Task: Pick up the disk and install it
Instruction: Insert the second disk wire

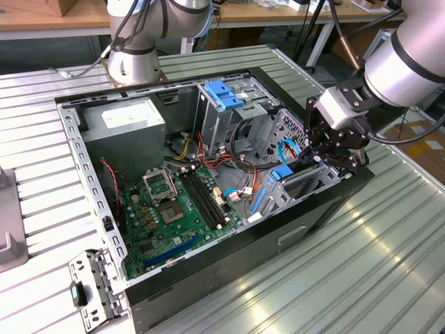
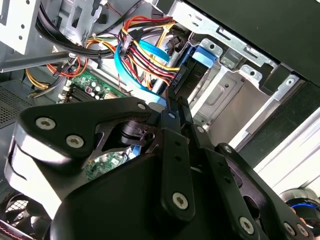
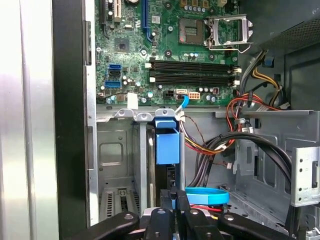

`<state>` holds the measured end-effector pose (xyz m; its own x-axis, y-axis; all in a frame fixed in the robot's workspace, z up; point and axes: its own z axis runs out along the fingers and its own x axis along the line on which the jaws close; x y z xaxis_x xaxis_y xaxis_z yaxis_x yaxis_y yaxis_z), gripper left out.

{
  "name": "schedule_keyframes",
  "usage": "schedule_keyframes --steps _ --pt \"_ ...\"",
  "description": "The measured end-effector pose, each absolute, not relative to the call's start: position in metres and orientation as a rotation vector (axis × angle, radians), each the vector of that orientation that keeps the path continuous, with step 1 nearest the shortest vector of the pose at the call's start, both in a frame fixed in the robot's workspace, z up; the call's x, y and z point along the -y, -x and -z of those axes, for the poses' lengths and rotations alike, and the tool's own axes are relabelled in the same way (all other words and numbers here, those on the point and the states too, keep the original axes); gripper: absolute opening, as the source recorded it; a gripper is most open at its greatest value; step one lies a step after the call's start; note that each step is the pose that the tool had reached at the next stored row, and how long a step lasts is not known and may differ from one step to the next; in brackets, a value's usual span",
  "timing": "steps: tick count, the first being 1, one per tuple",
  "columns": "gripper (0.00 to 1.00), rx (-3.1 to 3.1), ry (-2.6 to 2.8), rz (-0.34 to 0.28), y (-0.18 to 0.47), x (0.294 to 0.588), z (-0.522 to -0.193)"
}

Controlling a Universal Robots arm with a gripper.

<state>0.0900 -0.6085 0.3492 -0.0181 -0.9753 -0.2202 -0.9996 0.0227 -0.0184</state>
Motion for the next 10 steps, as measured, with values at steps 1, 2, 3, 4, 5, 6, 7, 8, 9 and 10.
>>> schedule_keyframes --steps 1,2,3,4,5,6,7,8,9,10 --pt "0.16 -2.113 2.078 -0.211 -0.0902 0.6083 -0.3489" --pt "0.16 -2.11 2.081 -0.211 -0.0905 0.6082 -0.3486" --pt "0.16 -2.108 2.084 -0.211 -0.0907 0.6082 -0.3484" --pt "0.16 -2.106 2.087 -0.21 -0.091 0.6081 -0.3481" --pt "0.16 -2.105 2.089 -0.21 -0.0913 0.6081 -0.3478" --pt "0.16 -2.103 2.092 -0.21 -0.0915 0.6081 -0.3475" --pt "0.16 -2.102 2.093 -0.21 -0.0916 0.6081 -0.3471" --pt "0.16 -2.101 2.095 -0.21 -0.0917 0.6081 -0.3466" --pt "0.16 -2.1 2.096 -0.21 -0.0919 0.6081 -0.3463" --pt "0.16 -2.099 2.097 -0.21 -0.092 0.6081 -0.3459"
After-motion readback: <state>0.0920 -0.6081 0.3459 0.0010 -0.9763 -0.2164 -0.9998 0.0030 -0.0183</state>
